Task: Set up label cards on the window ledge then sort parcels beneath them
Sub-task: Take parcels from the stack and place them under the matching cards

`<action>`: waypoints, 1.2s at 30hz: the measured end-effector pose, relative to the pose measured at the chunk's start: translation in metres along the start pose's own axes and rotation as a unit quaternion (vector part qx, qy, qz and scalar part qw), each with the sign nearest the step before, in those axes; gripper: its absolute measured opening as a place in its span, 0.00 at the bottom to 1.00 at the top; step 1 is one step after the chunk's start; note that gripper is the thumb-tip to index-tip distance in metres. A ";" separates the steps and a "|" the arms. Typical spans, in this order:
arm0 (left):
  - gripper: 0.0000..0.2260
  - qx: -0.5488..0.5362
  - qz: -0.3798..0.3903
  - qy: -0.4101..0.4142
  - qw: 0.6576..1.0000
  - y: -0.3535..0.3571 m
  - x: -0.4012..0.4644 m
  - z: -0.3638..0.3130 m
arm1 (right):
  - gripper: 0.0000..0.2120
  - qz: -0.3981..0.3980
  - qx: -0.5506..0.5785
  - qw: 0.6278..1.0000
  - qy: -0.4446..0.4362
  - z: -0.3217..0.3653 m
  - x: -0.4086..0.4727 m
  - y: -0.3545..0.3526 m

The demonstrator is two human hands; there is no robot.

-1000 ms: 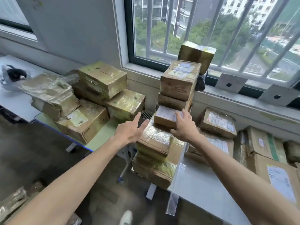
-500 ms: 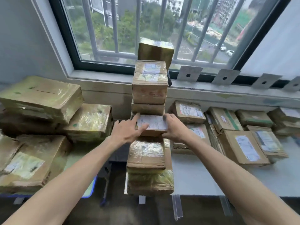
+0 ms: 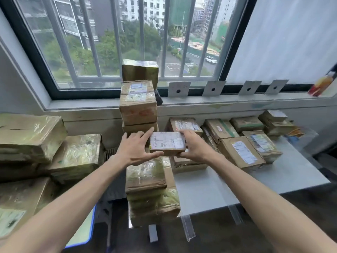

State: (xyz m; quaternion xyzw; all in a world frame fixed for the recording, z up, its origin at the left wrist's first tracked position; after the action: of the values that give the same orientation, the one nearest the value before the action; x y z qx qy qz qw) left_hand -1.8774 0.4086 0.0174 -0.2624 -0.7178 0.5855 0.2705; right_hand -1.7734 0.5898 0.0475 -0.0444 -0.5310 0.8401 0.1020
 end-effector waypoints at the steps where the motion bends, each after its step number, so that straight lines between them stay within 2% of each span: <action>1: 0.48 -0.004 -0.004 0.014 1.000 -0.003 0.001 -0.008 | 0.45 -0.004 0.004 1.000 0.000 -0.004 -0.006 -0.006; 4: 0.51 -0.007 -0.003 0.064 0.998 -0.012 0.004 -0.047 | 0.44 -0.020 0.014 1.000 -0.003 -0.023 -0.034 -0.029; 8: 0.44 0.009 -0.011 0.120 0.993 -0.015 0.011 -0.111 | 0.42 -0.059 0.006 0.998 0.000 -0.062 -0.075 -0.062; 19: 0.43 -0.022 -0.033 0.264 0.964 0.006 -0.004 -0.293 | 0.42 -0.105 -0.019 0.994 0.031 -0.164 -0.202 -0.125; 25: 0.42 -0.030 -0.019 0.273 0.961 0.027 -0.007 -0.374 | 0.44 -0.103 -0.021 0.992 0.069 -0.228 -0.257 -0.145; 31: 0.47 -0.052 0.000 0.270 0.961 0.047 0.000 -0.434 | 0.45 -0.097 -0.014 0.991 0.094 -0.286 -0.284 -0.153; 36: 0.42 -0.045 0.022 0.285 0.957 0.063 0.030 -0.477 | 0.45 -0.074 -0.019 0.991 0.106 -0.333 -0.281 -0.152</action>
State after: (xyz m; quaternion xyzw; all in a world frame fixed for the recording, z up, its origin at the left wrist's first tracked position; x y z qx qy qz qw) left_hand -1.5635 0.7738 0.0382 -0.4456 -0.6306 0.4596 0.4388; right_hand -1.4194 0.8854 0.0316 -0.0960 -0.5349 0.8104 0.2190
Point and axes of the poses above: each hand's wrist, its own x-axis towards the middle knuckle, its own y-axis out of the palm, z = x × y, the point moved 7 cm from there along x, towards the middle knuckle, and after that the axes turned 4 degrees about -z, right-handed, at the moved point
